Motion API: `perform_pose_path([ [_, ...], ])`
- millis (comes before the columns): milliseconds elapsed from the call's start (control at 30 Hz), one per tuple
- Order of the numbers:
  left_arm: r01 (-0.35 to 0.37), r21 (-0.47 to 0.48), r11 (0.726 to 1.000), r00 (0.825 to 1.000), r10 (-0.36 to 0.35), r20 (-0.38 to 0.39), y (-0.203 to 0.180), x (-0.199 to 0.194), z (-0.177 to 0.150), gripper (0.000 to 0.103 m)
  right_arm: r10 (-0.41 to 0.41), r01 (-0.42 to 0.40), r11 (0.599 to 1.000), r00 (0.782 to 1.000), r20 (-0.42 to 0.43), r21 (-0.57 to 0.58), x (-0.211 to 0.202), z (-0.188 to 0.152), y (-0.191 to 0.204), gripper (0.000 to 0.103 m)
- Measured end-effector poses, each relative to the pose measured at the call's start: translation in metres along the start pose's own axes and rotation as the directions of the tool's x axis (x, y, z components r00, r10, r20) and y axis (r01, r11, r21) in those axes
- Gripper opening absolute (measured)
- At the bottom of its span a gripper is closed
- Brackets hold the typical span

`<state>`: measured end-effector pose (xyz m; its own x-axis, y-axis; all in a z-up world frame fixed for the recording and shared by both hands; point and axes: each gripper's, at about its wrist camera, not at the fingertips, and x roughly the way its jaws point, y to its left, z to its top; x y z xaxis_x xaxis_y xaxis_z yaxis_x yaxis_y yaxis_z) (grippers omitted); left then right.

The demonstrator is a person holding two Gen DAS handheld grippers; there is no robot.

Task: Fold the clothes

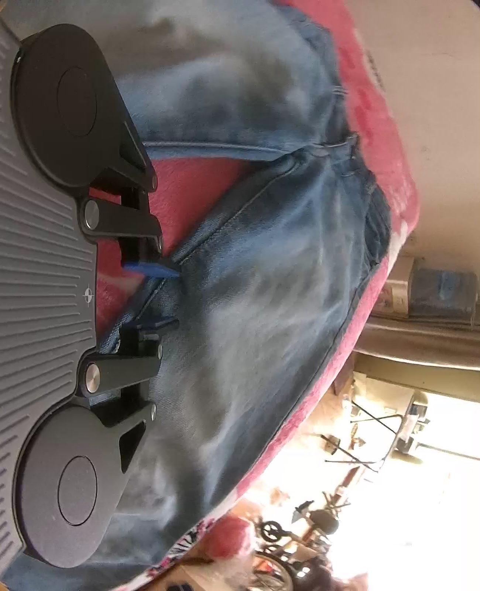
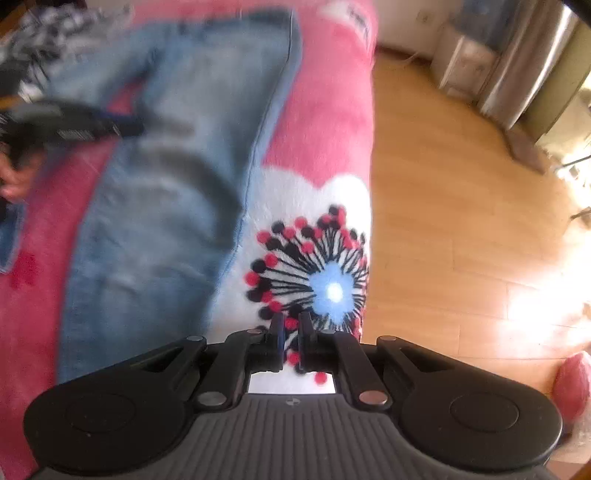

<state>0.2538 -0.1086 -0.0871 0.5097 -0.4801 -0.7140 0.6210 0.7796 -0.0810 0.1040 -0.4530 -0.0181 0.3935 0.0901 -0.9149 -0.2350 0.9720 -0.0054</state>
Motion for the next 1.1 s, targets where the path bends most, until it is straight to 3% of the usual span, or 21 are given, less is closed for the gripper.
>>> perform_pose_path([
  [133, 0.000, 0.034, 0.999, 0.999, -0.001, 0.036, -0.010, -0.018, 0.000, 0.027, 0.118, -0.113, 0.992, 0.989, 0.091, -0.057, -0.012, 0.003, 0.032, 0.006],
  [233, 0.024, 0.094, 0.995, 0.999, -0.027, 0.027, -0.022, -0.030, -0.006, 0.027, 0.171, -0.170, 0.982, 0.985, 0.004, -0.078, 0.010, -0.008, 0.051, 0.007],
  [300, 0.052, 0.123, 0.991, 0.999, -0.054, 0.009, -0.029, -0.038, -0.013, 0.027, 0.190, -0.198, 0.979, 0.975, -0.114, -0.058, 0.022, -0.028, 0.054, 0.007],
  [400, 0.100, 0.165, 0.981, 0.995, -0.099, -0.018, -0.038, -0.047, -0.021, 0.027, 0.227, -0.236, 0.971, 0.951, -0.210, -0.022, 0.010, -0.066, 0.055, 0.009],
  [467, 0.123, 0.197, 0.973, 0.992, -0.120, -0.028, -0.046, -0.049, -0.025, 0.027, 0.260, -0.265, 0.964, 0.924, -0.282, 0.022, -0.004, -0.089, 0.053, 0.013],
  [533, 0.159, 0.203, 0.966, 0.987, -0.154, -0.042, -0.053, -0.051, -0.028, 0.027, 0.254, -0.253, 0.966, 0.906, -0.338, 0.048, -0.016, -0.109, 0.050, 0.016],
  [633, 0.262, 0.192, 0.946, 0.965, -0.249, -0.087, -0.064, -0.058, -0.034, 0.028, 0.240, -0.215, 0.971, 0.885, -0.399, 0.106, -0.030, -0.129, 0.043, 0.019],
  [667, 0.282, 0.208, 0.937, 0.959, -0.267, -0.097, -0.069, -0.060, -0.037, 0.028, 0.234, -0.199, 0.972, 0.884, -0.406, 0.126, -0.035, -0.134, 0.041, 0.020],
  [767, 0.334, 0.262, 0.905, 0.942, -0.311, -0.127, -0.085, -0.065, -0.047, 0.030, 0.210, -0.153, 0.971, 0.910, -0.358, 0.182, -0.058, -0.140, 0.032, 0.021],
  [867, 0.373, 0.300, 0.878, 0.927, -0.340, -0.156, -0.099, -0.067, -0.055, 0.031, 0.219, -0.193, 0.972, 0.952, -0.212, 0.135, -0.083, -0.127, 0.042, 0.021],
  [967, 0.376, 0.294, 0.879, 0.926, -0.340, -0.167, -0.103, -0.064, -0.057, 0.031, 0.280, -0.289, 0.957, 0.947, -0.158, -0.037, -0.089, -0.105, 0.077, 0.021],
  [1100, 0.372, 0.284, 0.884, 0.927, -0.337, -0.166, -0.104, -0.065, -0.055, 0.031, 0.306, -0.350, 0.910, 0.928, -0.211, -0.220, -0.068, -0.096, 0.128, 0.021],
])
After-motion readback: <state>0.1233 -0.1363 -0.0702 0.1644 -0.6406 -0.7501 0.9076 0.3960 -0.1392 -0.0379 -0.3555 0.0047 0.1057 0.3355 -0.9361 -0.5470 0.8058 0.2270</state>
